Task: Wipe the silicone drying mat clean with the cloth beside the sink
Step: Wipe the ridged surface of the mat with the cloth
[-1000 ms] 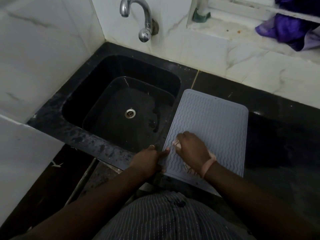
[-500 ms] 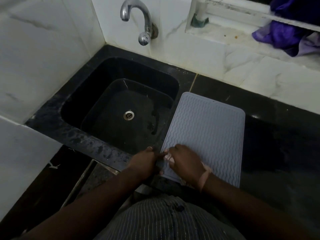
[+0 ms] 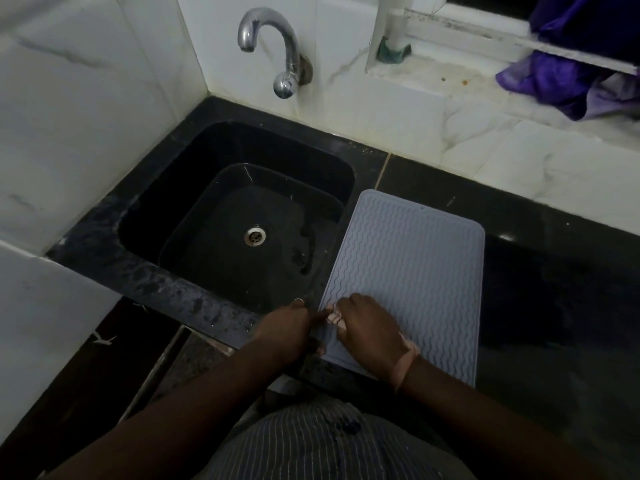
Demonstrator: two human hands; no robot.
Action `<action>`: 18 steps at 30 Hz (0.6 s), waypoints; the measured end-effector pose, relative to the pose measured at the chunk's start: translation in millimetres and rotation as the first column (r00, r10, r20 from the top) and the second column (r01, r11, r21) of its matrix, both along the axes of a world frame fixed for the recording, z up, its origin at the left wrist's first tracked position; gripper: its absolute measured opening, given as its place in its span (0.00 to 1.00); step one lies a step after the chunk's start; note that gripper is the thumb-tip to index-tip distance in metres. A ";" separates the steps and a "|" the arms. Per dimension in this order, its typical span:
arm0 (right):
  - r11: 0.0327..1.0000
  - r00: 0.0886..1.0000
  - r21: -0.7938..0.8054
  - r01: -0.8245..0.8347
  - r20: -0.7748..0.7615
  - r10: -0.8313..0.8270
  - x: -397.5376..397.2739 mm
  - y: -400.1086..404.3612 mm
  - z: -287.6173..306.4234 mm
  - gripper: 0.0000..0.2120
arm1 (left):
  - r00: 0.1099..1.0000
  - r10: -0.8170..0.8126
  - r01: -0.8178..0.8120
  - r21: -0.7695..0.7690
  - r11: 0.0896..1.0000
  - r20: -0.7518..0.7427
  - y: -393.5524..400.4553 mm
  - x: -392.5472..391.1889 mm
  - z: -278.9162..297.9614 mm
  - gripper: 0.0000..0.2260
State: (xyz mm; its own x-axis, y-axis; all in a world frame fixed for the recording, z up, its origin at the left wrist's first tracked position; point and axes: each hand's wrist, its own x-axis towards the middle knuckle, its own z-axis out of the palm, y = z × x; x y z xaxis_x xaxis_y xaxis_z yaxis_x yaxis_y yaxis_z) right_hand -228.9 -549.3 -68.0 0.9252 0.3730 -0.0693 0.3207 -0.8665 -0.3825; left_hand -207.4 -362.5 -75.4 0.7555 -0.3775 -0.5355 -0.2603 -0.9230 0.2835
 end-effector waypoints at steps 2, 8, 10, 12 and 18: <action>0.999 0.999 -0.042 0.004 0.036 -0.002 22.2 -4.1 -3.4 0.10 | 1.000 -0.008 0.008 0.018 1.000 -0.002 -1.3 1.3 2.0 0.36; 0.983 0.984 -0.081 0.167 0.069 -0.162 86.6 -22.4 -2.6 0.10 | 0.999 -0.039 0.039 0.070 0.997 -0.012 -3.0 2.8 8.3 0.33; 0.982 0.984 -0.094 0.166 0.078 -0.159 83.8 -16.9 -3.1 0.09 | 0.999 0.027 -0.026 0.033 0.999 -0.030 -6.0 4.8 11.3 0.28; 0.987 0.987 -0.070 0.144 0.081 -0.138 68.9 -12.7 -5.7 0.09 | 0.993 0.114 -0.114 -0.012 0.993 -0.008 -13.1 6.4 13.2 0.21; 0.997 0.997 0.025 0.067 0.031 -0.068 17.0 -10.0 -20.4 0.03 | 0.953 0.275 -0.269 -0.058 0.961 0.127 -38.9 -3.5 24.3 0.12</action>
State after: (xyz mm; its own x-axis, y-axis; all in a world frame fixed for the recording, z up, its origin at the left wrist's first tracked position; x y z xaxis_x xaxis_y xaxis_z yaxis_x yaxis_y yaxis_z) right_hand -211.9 -559.3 -88.4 0.9499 0.3111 -0.0312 0.2743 -0.8771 -0.3943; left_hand -210.9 -401.4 -51.1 0.8957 -0.1668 -0.4123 -0.0386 -0.9527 0.3015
